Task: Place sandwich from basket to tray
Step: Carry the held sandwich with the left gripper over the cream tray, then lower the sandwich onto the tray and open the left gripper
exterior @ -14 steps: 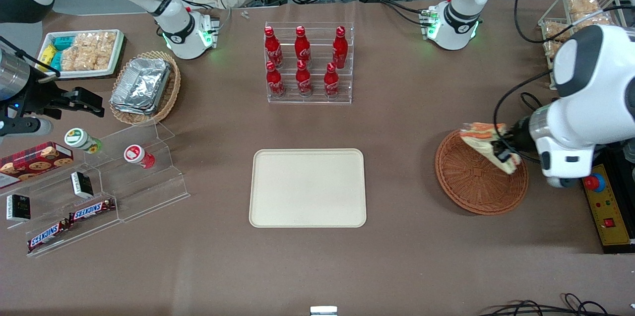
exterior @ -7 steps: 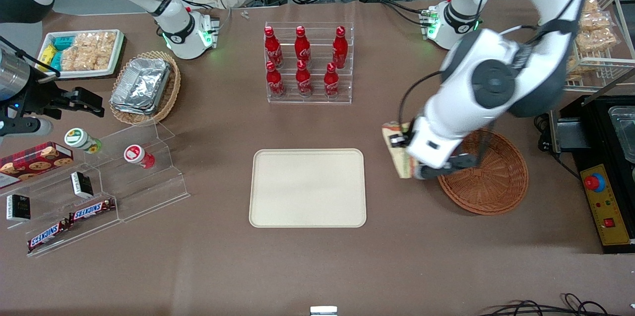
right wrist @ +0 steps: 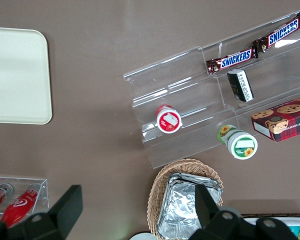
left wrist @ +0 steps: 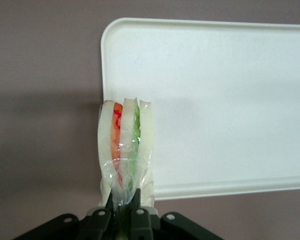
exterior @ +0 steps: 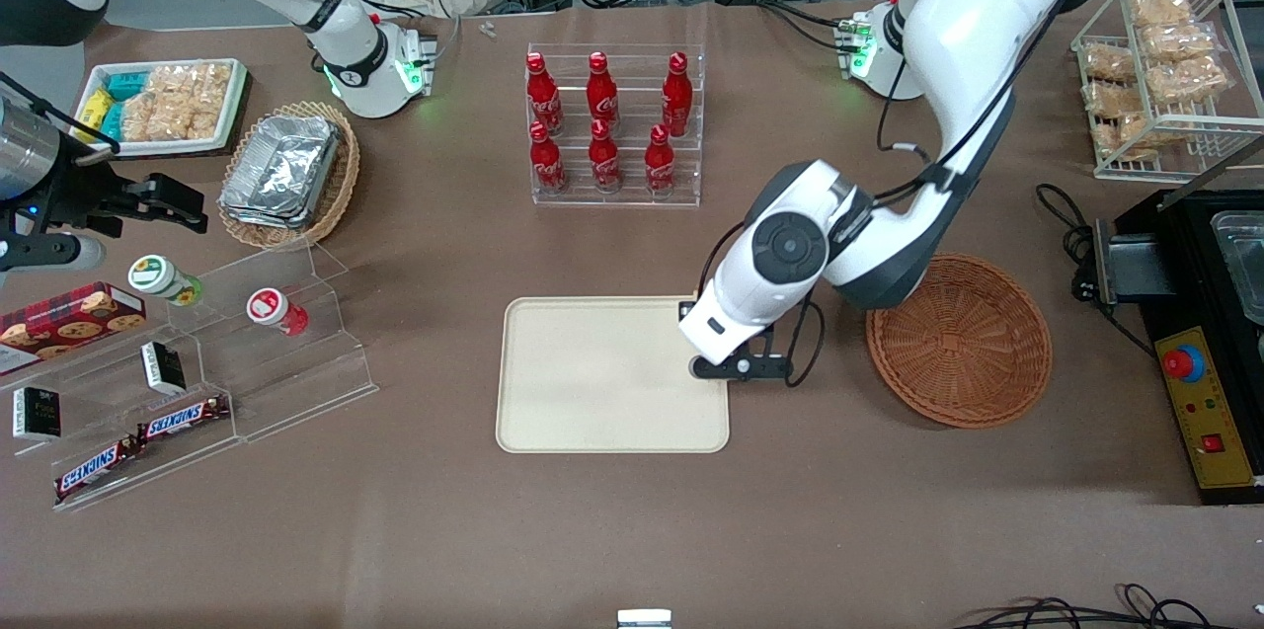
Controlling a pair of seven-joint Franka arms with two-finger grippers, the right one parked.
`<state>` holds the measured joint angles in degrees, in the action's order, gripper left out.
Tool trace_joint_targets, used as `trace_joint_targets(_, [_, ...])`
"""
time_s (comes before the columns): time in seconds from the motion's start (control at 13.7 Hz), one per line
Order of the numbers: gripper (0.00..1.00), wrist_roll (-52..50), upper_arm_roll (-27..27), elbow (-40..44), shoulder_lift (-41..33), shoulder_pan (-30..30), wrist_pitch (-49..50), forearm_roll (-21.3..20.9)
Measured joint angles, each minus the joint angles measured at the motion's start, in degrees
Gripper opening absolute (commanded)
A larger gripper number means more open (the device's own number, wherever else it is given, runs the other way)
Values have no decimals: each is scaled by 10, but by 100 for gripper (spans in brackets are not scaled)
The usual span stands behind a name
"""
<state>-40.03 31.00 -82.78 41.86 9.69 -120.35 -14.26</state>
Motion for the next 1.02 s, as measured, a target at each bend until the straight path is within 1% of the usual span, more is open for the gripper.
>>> trace_joint_targets(0.22, [6,4,0,24,59,8,-28,-29])
trace_joint_targets(0.29, [17,7,0,37,76,10,-29,-41])
trace_joint_targets(0.36, [53,9,0,48,90,11,-29,-47])
trace_joint_targets(0.44, [99,9,0,58,97,11,-29,-48])
trace_joint_targets(0.66, [99,5,1,69,98,13,-16,-48])
trace_joint_targets(0.88, [99,-11,4,91,84,13,70,-48])
trace_joint_targets(1.02, [99,-14,4,102,48,11,111,-48])
